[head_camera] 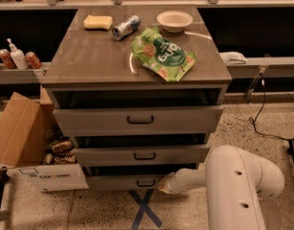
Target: Close bottom drawer
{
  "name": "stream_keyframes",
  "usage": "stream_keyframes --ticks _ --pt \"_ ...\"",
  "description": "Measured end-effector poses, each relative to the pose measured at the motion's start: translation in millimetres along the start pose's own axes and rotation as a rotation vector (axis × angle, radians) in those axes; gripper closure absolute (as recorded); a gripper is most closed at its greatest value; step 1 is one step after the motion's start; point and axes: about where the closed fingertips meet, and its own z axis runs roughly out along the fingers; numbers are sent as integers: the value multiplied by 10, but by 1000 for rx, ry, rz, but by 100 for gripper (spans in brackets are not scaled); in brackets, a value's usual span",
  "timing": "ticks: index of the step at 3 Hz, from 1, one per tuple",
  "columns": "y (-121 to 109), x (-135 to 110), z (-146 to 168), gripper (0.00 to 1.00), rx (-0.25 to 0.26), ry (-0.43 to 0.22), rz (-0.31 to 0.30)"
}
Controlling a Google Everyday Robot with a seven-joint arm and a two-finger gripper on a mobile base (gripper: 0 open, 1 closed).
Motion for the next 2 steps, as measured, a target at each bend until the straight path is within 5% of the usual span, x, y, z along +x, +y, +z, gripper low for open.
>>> stream_keyframes --ticks 2 --pt "-327 -63 46 100 26 -26 24"
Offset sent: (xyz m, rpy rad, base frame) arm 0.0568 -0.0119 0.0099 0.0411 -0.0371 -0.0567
